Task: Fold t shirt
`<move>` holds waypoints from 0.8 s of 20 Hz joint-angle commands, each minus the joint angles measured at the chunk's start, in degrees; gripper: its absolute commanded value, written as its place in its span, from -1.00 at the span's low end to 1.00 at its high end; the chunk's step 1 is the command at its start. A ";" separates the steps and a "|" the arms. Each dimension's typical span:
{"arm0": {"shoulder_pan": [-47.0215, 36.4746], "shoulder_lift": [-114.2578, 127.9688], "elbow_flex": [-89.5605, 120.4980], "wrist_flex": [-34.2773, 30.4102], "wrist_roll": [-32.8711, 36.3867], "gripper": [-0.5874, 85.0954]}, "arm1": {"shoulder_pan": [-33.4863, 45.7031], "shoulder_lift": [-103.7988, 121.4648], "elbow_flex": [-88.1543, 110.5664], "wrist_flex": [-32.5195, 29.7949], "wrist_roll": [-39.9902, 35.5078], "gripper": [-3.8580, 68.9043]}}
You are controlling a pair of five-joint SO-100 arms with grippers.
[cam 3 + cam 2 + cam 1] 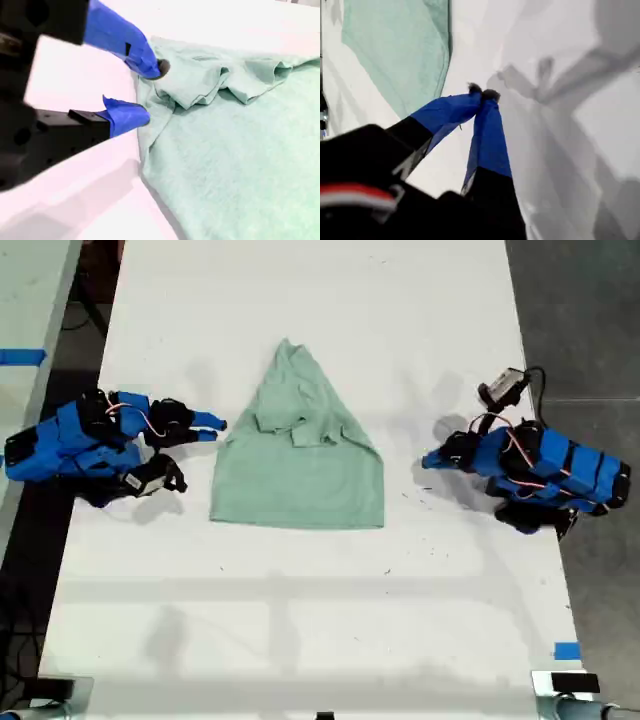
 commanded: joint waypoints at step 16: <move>-0.62 0.35 0.44 0.26 -0.88 -0.72 | -0.97 0.88 2.37 -1.85 -0.70 -0.88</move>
